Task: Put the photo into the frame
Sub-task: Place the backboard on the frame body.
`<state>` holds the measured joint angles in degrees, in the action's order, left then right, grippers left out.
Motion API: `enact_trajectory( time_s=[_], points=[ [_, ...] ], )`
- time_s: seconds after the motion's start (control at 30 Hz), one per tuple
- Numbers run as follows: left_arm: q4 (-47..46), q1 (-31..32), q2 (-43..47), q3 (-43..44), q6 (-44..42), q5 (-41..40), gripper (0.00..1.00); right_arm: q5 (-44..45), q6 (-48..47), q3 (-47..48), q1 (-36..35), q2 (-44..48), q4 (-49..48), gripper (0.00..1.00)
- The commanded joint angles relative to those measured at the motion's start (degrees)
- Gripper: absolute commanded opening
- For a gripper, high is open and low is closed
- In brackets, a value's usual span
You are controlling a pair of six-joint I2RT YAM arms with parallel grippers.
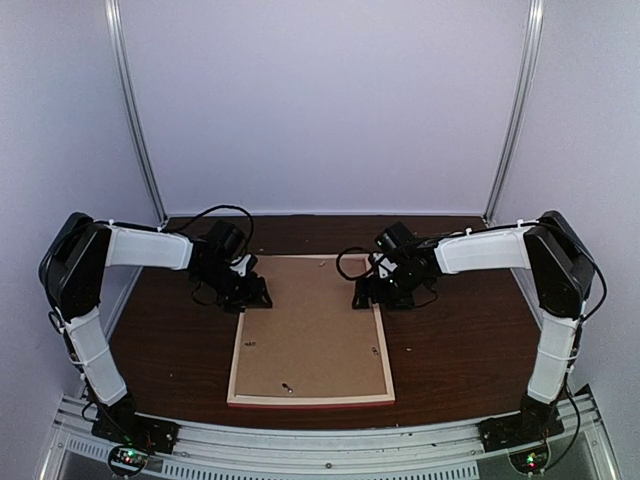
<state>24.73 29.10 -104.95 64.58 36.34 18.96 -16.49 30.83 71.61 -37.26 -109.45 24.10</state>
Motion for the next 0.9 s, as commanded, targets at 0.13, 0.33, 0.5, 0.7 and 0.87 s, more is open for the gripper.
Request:
enact_trajectory(
  time_s=[0.13,0.33,0.5,0.7,0.87],
  points=[
    [4.34,0.34,0.34,2.61,-2.37,-3.01,0.65,1.4,-0.33,-0.86,0.12,1.5,-0.57,0.94],
    [4.47,0.34,-0.01,2.58,-2.35,-2.88,0.65,-0.12,-0.38,-0.74,-0.29,4.14,-1.42,0.94],
    [4.5,0.34,-0.25,2.53,-2.35,-3.13,0.66,-3.49,-0.02,1.79,-2.56,4.13,-2.39,0.93],
    [4.37,0.34,-0.28,2.83,-2.42,-3.25,0.67,-8.48,1.51,4.45,-6.25,0.92,-4.97,0.92],
    [4.36,0.34,-0.5,2.62,-2.5,-3.23,0.67,-10.44,2.96,5.24,-8.27,-1.74,-7.0,0.92]
  ],
)
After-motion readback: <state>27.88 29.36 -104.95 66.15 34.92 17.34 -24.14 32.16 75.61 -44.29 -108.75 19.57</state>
